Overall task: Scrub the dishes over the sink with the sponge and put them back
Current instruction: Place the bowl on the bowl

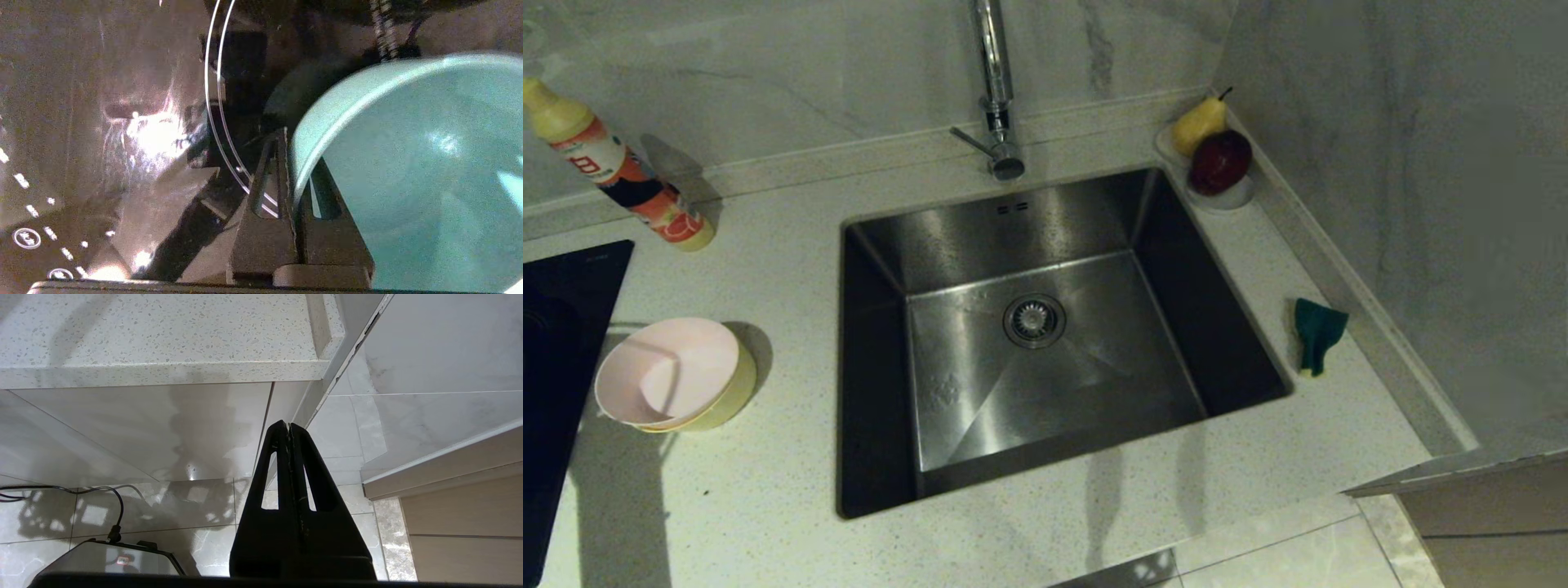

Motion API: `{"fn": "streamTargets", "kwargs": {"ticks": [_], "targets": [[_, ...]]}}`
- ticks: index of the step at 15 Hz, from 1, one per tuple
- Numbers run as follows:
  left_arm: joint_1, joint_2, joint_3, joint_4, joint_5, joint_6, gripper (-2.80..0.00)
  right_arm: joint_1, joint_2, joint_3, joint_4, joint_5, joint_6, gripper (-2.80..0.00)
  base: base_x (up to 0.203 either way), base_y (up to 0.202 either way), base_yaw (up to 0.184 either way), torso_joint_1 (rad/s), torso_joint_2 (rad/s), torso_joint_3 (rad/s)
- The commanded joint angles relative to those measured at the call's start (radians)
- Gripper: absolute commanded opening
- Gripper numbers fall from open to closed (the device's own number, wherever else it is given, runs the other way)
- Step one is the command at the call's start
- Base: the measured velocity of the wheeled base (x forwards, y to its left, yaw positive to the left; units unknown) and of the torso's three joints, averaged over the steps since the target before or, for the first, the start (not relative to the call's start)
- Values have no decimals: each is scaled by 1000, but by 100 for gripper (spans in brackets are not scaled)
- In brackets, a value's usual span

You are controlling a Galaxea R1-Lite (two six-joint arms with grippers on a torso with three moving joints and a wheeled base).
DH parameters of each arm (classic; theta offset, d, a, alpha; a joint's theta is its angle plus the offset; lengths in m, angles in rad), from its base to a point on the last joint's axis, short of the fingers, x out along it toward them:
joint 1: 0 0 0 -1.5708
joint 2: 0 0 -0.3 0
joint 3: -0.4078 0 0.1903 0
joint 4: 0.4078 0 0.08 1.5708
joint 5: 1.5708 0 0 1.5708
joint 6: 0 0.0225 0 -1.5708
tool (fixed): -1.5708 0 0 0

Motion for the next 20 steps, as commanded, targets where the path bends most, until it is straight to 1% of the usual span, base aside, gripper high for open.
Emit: {"fn": "streamTargets", "kwargs": {"ticks": [1, 4, 8, 9, 10, 12, 14, 15, 16, 18, 20], "targets": [[1, -26, 3, 11, -24, -14, -280, 0, -3, 0, 0, 0, -1, -280, 0, 0, 0, 0, 0, 0], [0, -125, 17, 31, -97, -39, -280, 0, -3, 0, 0, 0, -1, -280, 0, 0, 0, 0, 0, 0], [-2, -220, 14, 89, -124, -37, -280, 0, -3, 0, 0, 0, -1, -280, 0, 0, 0, 0, 0, 0], [-6, -256, 16, 124, -133, -31, -280, 0, -3, 0, 0, 0, -1, -280, 0, 0, 0, 0, 0, 0], [-15, -292, 18, 173, -139, -13, -280, 0, -3, 0, 0, 0, -1, -280, 0, 0, 0, 0, 0, 0], [-36, -364, 27, 252, -153, 48, -280, 0, -3, 0, 0, 0, -1, -280, 0, 0, 0, 0, 0, 0], [-67, -423, 52, 285, -175, 87, -280, 0, -3, 0, 0, 0, -1, -280, 0, 0, 0, 0, 0, 0], [-97, -474, 87, 289, -180, 102, -280, 0, -3, 0, 0, 0, -1, -280, 0, 0, 0, 0, 0, 0], [-145, -519, 136, 292, -182, 122, -280, 0, -3, 0, 0, 0, -1, -280, 0, 0, 0, 0, 0, 0], [-244, -579, 213, 290, -171, 140, -280, 0, -3, 0, 0, 0, -1, -280, 0, 0, 0, 0, 0, 0], [-340, -613, 260, 287, -116, 143, -280, 0, -3, 0, 0, 0, -1, -280, 0, 0, 0, 0, 0, 0]]}}
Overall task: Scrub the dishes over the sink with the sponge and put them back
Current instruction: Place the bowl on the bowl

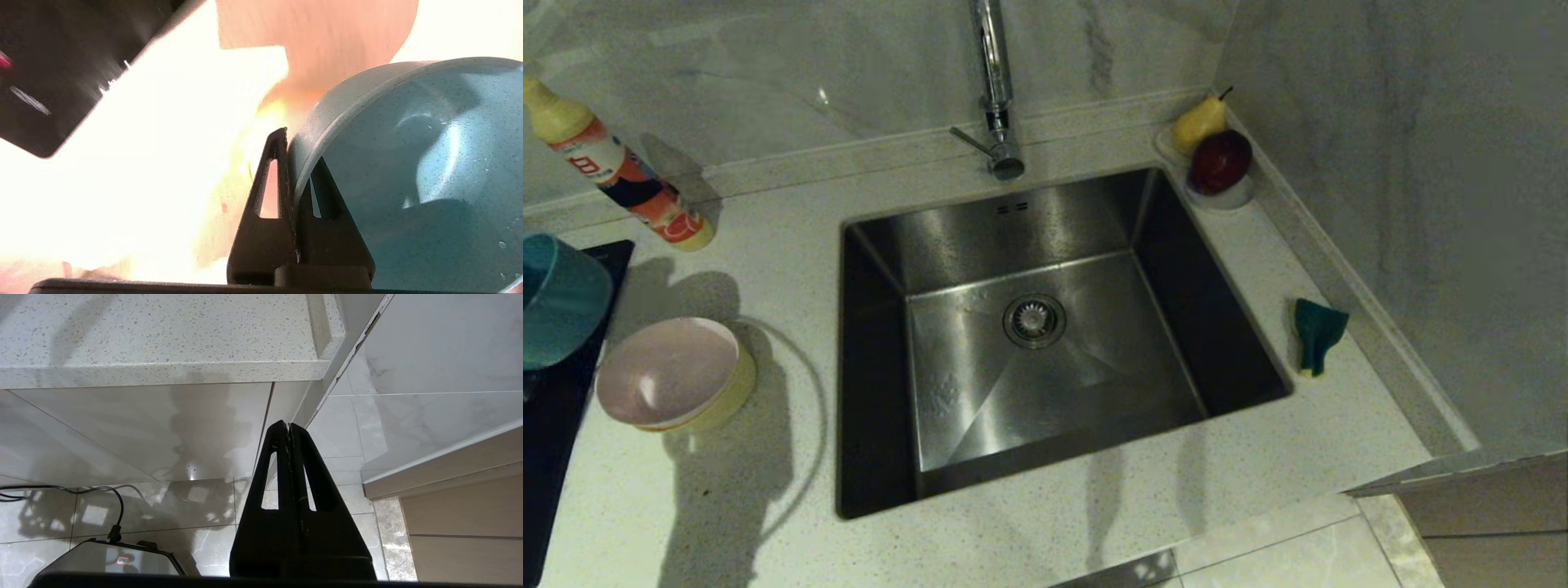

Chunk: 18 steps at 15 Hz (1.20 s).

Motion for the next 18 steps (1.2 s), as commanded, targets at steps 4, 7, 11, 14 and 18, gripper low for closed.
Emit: {"fn": "streamTargets", "kwargs": {"ticks": [4, 7, 11, 14, 18], "targets": [[-196, -102, 121, -4, 103, -10, -280, 0, -3, 0, 0, 0, -1, -280, 0, 0, 0, 0, 0, 0], [-206, -98, 199, -52, 149, -5, -280, 0, -3, 0, 0, 0, -1, -280, 0, 0, 0, 0, 0, 0], [-206, -97, 349, -256, 249, 2, -280, 0, -3, 0, 0, 0, -1, -280, 0, 0, 0, 0, 0, 0], [-206, -97, 360, -262, 247, 4, -280, 0, -3, 0, 0, 0, -1, -280, 0, 0, 0, 0, 0, 0], [-209, -94, 412, -266, 250, 21, -280, 0, -3, 0, 0, 0, -1, -280, 0, 0, 0, 0, 0, 0]]}}
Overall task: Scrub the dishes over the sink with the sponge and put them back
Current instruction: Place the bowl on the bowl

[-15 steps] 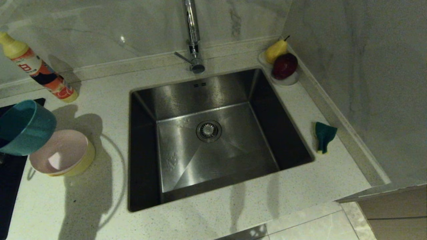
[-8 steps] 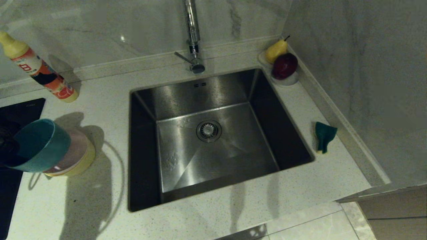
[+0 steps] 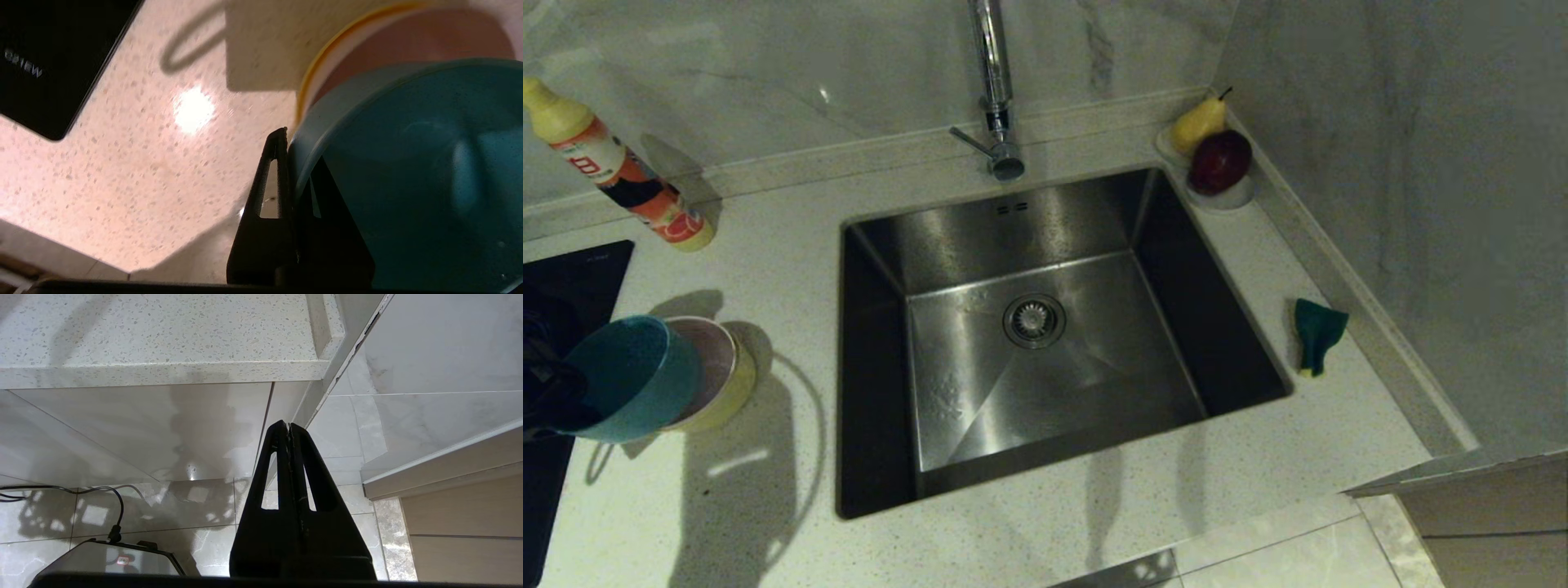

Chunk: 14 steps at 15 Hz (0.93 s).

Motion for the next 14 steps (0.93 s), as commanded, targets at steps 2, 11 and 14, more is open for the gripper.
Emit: {"fn": "streamTargets", "kwargs": {"ticks": [2, 11, 14], "targets": [[-1, 9, 50, -20, 2, 12, -280, 0, -3, 0, 0, 0, -1, -280, 0, 0, 0, 0, 0, 0], [-3, 2, 70, -152, -5, -12, -280, 0, -3, 0, 0, 0, -1, -280, 0, 0, 0, 0, 0, 0], [-24, 2, 80, -155, -8, -18, -280, 0, -3, 0, 0, 0, -1, -280, 0, 0, 0, 0, 0, 0]]}}
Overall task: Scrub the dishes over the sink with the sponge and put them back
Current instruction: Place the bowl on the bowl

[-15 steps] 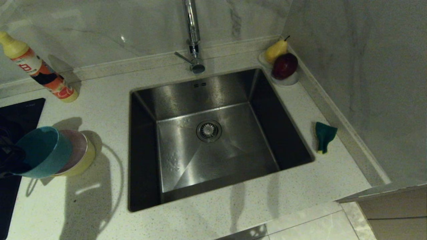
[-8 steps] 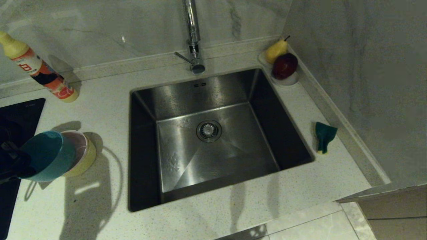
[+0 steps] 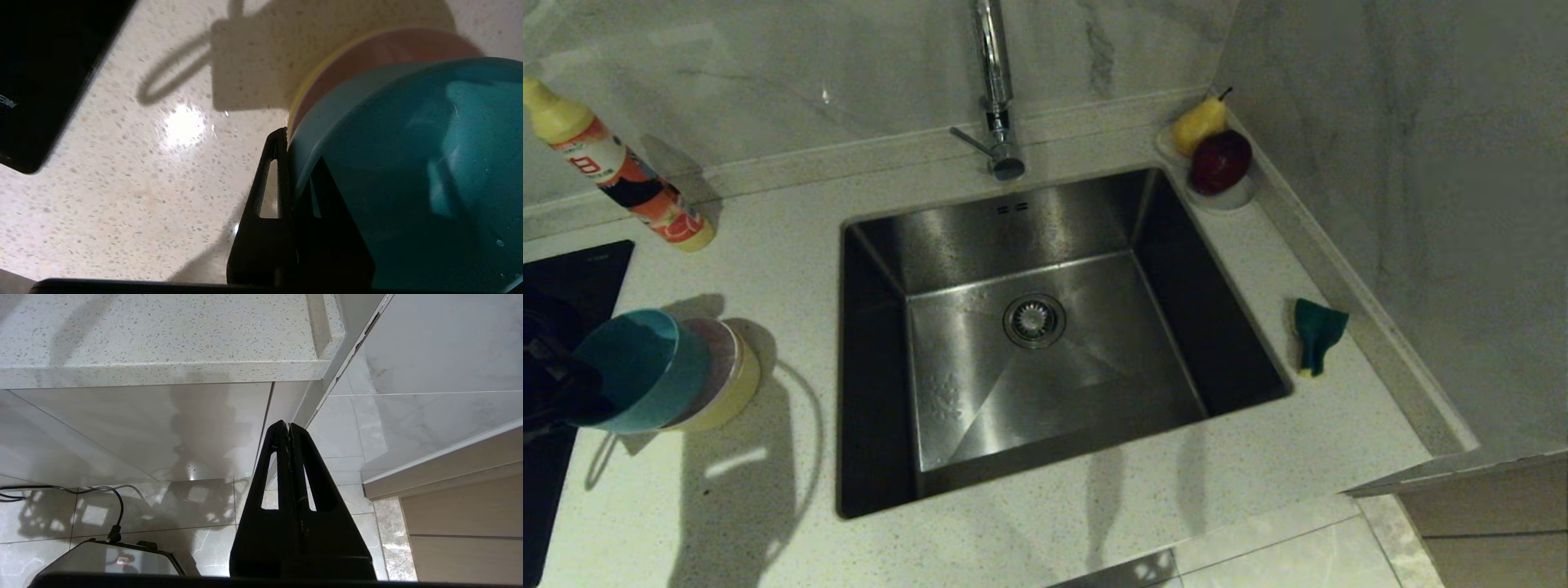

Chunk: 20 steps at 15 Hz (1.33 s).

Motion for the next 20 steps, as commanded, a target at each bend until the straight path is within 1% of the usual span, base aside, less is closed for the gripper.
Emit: {"fn": "streamTargets", "kwargs": {"ticks": [1, 4, 8, 11, 15, 17, 20], "targets": [[-21, 2, 16, 0, -1, -6, -280, 0, -3, 0, 0, 1, -1, -280, 0, 0, 0, 0, 0, 0], [-36, -1, 44, -38, 3, -12, -280, 0, -3, 0, 0, 1, -1, -280, 0, 0, 0, 0, 0, 0], [-36, 1, 49, -42, 10, -12, -280, 0, -3, 0, 0, 1, -1, -280, 0, 0, 0, 0, 0, 0], [-36, 5, 36, -42, 43, -12, -280, 0, -3, 0, 0, 1, -1, -280, 0, 0, 0, 0, 0, 0], [-31, 2, 7, -42, 38, -25, -280, 0, -3, 0, 0, 1, -1, -280, 0, 0, 0, 0, 0, 0], [-33, -1, 16, -46, 33, -27, -280, 0, -3, 0, 0, 1, -1, -280, 0, 0, 0, 0, 0, 0], [-34, 8, 47, -92, 31, -48, -280, 0, -3, 0, 0, 1, -1, -280, 0, 0, 0, 0, 0, 0]]}}
